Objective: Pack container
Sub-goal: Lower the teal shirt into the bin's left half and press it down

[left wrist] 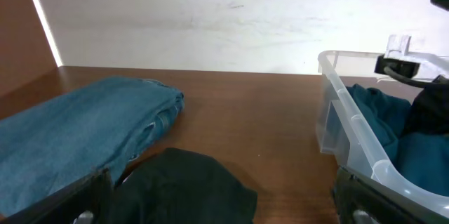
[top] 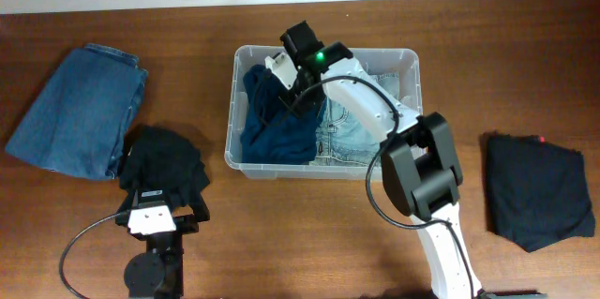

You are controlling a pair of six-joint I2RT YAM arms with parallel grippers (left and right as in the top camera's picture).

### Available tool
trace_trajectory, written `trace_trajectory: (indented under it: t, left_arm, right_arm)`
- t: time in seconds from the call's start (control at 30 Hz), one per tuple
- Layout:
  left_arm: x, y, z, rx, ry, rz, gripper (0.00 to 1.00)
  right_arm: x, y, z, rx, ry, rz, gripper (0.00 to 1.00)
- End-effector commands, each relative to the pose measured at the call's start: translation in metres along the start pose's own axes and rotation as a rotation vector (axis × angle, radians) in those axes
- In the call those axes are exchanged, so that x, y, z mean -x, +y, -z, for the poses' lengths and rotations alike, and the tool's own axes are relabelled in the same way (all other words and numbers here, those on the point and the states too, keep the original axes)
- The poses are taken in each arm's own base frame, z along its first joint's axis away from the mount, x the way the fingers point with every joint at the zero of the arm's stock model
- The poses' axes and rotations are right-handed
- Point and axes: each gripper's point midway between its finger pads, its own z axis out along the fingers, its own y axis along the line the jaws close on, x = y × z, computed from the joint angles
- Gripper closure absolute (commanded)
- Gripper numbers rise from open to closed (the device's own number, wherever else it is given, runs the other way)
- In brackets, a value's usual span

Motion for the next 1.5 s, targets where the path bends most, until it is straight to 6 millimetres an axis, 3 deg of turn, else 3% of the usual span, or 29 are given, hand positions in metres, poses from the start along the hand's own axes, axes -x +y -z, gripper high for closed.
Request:
trace_trajectory:
  t: [0.0,0.13,0.27,0.3,0.37,0.47,0.53,0.77,0.87,0.93,1.13,1.2,1.37,1.47]
  left_arm:
    - [0.000,0.000,0.000,0.001,-0.001,-0.012,0.01]
    - [-0.001,0.000,0.000,0.001,-0.001,-0.012,0.01]
    - [0.000,0.000,0.000,0.001,-0.001,-0.012,0.01]
    - [-0.001,0.000,0.000,0.001,-0.001,-0.012,0.01]
    - [0.000,0.000,0.000,0.001,-0.001,-0.012,0.01]
    - [0.000,0.000,0.000,0.001,-0.001,-0.012,0.01]
    - [0.000,0.000,0.000,0.001,-0.001,-0.012,0.01]
    - [0.000,0.000,0.000,0.001,-0.001,-0.012,0.00]
    - [0.000,0.000,0.000,0.001,-0.002,-0.012,0.00]
    - [0.000,0.000,0.000,0.001,-0.001,-0.012,0.01]
    - [0.000,0.000,0.000,0.001,-0.001,-0.012,0.01]
    - [0.000,0.000,0.000,0.001,-0.001,-0.012,0.01]
    - [0.000,0.000,0.000,0.001,-0.001,-0.012,0.01]
    - [0.000,0.000,0.000,0.001,-0.002,-0.012,0.00]
  right_arm:
    - [-0.010,0.018,-0.024,0.048,0.050,-0.005,0.75]
    - [0.005,0.019,-0.003,0.036,0.005,-0.010,0.88]
    - [0.030,0.021,0.043,0.019,-0.071,-0.021,0.90]
    - [0.042,0.024,0.070,0.011,-0.113,-0.011,0.90]
    - [0.049,0.027,0.092,0.003,-0.147,-0.003,0.90]
    - [0.052,0.031,0.115,-0.002,-0.173,-0.005,0.89]
    - [0.048,0.032,0.119,0.001,-0.160,-0.008,0.87]
    - [0.017,0.037,0.095,0.035,-0.034,-0.127,0.83]
    - [-0.002,0.045,0.075,0.059,0.035,-0.168,0.82]
    - [-0.021,0.061,0.053,0.107,0.091,-0.164,0.76]
    - [-0.041,0.091,0.019,0.189,0.125,-0.137,0.70]
    - [-0.049,0.098,0.007,0.194,0.134,-0.121,0.64]
    - [-0.066,0.107,-0.011,0.201,0.155,-0.105,0.53]
    - [-0.068,0.106,-0.012,0.201,0.159,-0.109,0.48]
